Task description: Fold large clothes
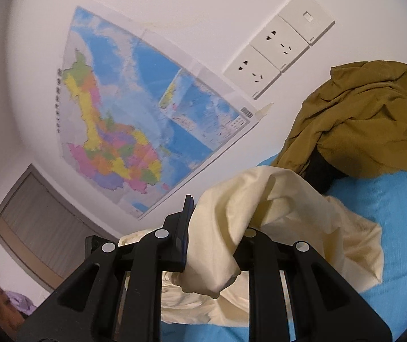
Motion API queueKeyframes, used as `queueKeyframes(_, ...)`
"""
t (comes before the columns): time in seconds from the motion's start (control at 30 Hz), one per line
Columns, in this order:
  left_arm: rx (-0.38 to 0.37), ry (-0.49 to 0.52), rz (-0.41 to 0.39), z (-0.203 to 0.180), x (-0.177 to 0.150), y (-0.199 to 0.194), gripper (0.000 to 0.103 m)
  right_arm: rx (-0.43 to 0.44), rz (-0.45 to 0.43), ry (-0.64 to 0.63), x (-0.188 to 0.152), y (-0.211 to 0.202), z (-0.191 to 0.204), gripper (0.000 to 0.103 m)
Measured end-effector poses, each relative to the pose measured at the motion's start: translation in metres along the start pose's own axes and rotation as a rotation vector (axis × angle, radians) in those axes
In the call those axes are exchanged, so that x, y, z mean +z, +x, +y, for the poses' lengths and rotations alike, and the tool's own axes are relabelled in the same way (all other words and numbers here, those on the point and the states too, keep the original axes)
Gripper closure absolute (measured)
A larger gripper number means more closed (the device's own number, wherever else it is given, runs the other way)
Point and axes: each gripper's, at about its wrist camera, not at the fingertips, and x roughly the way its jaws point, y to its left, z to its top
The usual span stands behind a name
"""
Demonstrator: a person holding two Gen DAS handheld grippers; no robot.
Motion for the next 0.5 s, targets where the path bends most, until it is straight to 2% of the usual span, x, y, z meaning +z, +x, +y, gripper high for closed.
queueKeyframes(0.5,0.075,-0.102,0.068,0.041,0.069,0.057,0.080,-0.128,0.055,0.091,0.040,0.068,-0.052,0.086)
